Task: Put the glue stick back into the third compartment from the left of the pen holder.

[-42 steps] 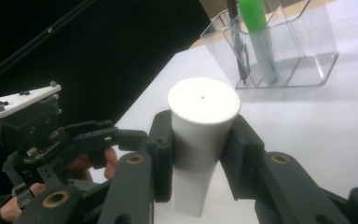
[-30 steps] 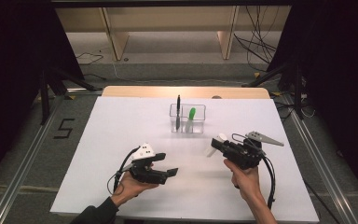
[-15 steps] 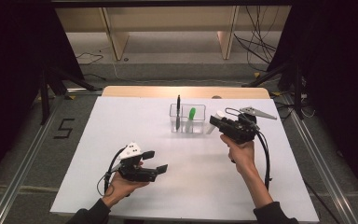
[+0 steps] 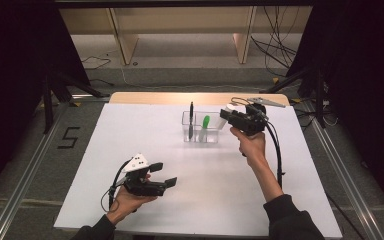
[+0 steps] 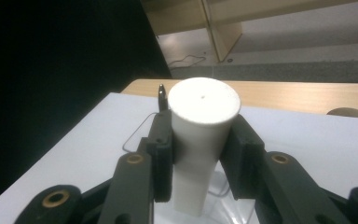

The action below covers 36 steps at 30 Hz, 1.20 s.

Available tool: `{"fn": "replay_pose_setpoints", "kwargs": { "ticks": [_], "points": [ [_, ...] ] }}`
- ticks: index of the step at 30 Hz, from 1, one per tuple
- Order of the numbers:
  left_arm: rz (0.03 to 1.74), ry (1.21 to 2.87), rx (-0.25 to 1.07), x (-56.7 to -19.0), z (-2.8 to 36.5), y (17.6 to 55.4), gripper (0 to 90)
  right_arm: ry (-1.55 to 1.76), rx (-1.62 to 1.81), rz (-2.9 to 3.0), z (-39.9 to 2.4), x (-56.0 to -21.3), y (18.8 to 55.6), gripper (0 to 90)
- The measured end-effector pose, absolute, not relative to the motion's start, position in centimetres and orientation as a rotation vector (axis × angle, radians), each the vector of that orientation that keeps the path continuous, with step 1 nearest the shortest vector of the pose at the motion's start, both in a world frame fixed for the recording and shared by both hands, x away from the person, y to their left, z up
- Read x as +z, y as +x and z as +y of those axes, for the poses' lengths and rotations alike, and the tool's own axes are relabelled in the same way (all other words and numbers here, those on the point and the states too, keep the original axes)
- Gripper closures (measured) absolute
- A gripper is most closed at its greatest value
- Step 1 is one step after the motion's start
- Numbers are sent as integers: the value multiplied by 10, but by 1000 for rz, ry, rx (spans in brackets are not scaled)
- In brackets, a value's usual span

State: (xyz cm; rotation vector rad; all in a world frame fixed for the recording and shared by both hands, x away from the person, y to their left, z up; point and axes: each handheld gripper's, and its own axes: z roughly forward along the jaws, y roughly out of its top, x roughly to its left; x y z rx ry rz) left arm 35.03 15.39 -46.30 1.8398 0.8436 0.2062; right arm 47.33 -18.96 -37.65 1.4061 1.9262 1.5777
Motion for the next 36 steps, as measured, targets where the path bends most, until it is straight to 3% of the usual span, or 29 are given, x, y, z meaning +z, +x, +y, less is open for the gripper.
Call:
{"fn": "replay_pose_setpoints", "kwargs": {
  "ticks": [15, 36],
  "points": [
    [837, 1850, 207, -464, 155, 347, 189, 1434, 1449, 1951, -169, -381, 509, 676],
    [838, 1844, 212, -463, 158, 346, 185, 1480, 1330, 2009, -154, -396, 528, 675]
  ]
}}
